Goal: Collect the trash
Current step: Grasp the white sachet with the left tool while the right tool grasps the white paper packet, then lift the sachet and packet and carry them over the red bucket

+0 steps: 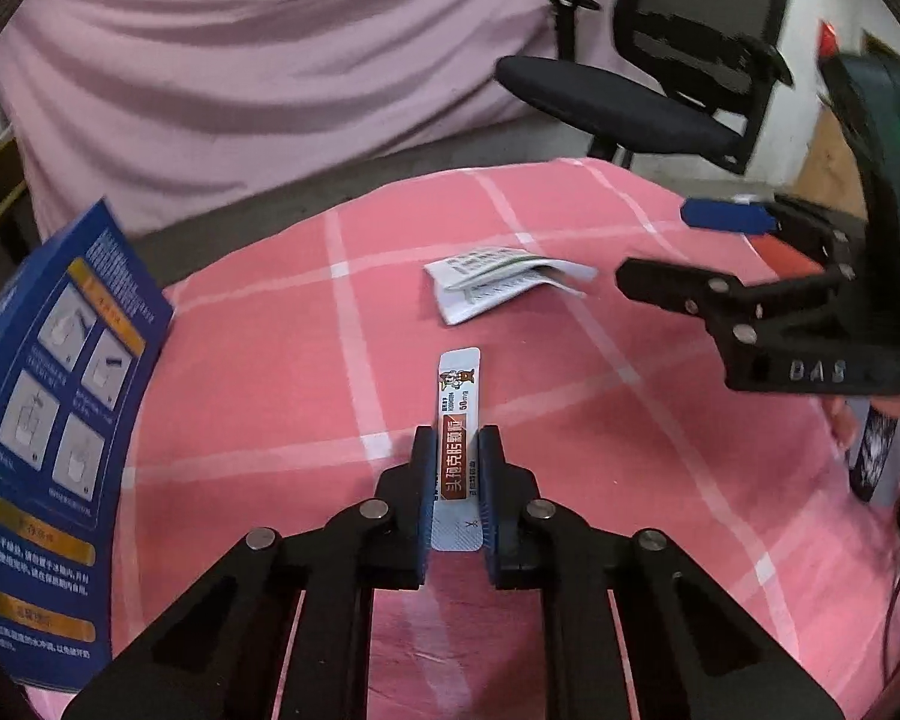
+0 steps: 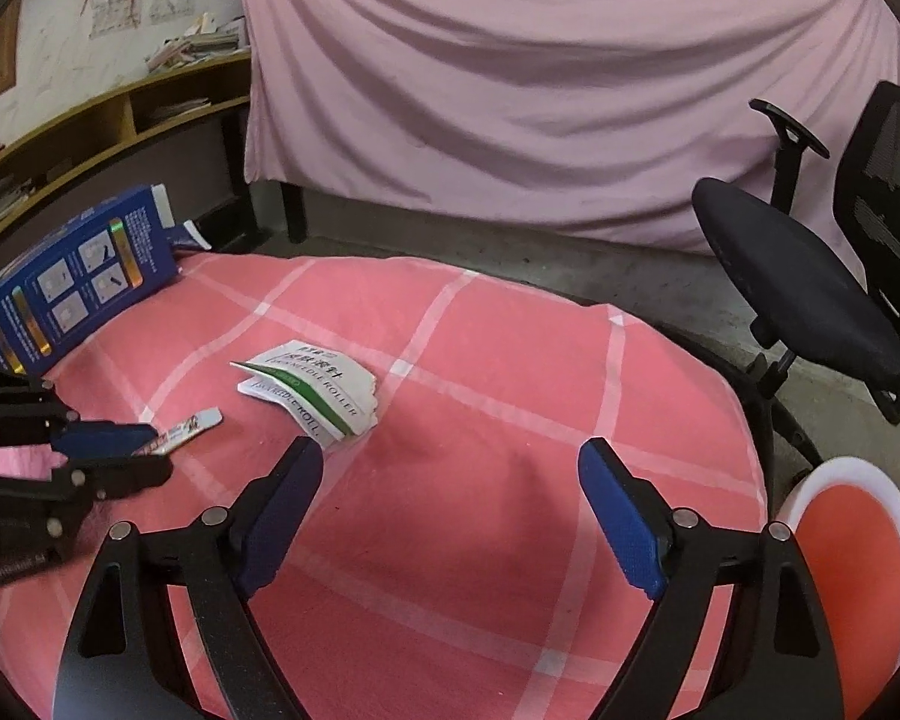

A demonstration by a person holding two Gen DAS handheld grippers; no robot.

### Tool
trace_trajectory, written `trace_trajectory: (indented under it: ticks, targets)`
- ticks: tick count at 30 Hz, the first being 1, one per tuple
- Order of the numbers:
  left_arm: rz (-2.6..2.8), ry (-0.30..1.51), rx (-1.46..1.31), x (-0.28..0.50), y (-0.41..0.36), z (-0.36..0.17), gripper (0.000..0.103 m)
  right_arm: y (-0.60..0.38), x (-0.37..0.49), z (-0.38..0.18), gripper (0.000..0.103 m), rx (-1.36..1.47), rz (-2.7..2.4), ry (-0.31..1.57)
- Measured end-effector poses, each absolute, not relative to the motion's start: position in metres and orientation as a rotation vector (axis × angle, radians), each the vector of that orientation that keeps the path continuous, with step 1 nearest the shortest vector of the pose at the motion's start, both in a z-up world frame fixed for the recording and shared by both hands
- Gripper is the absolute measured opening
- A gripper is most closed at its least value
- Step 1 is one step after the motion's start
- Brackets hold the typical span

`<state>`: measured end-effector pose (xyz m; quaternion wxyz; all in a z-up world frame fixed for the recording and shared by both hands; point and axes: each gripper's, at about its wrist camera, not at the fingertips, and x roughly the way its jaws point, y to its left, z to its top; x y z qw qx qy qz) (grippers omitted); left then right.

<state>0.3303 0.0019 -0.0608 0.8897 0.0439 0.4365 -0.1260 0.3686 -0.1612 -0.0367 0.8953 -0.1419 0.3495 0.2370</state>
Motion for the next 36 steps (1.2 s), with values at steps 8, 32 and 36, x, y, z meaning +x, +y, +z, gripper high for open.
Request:
trace_trajectory:
  ticks: [8,32,36]
  targets:
    - [-0.15,0.892,-0.144,0.336,0.035,-0.052,0.01,-0.134,0.368,-0.048,0.074,-0.416,0.587,0.754]
    - [-0.165,0.871,-0.325,0.327,0.067,-0.043,0.01,-0.102,0.363,-0.06,0.008,-0.602,0.659,0.676]
    - [-0.167,0.858,-0.333,0.323,0.069,-0.042,0.01,-0.11,0.361,-0.05,0.007,-0.541,0.663,0.645]
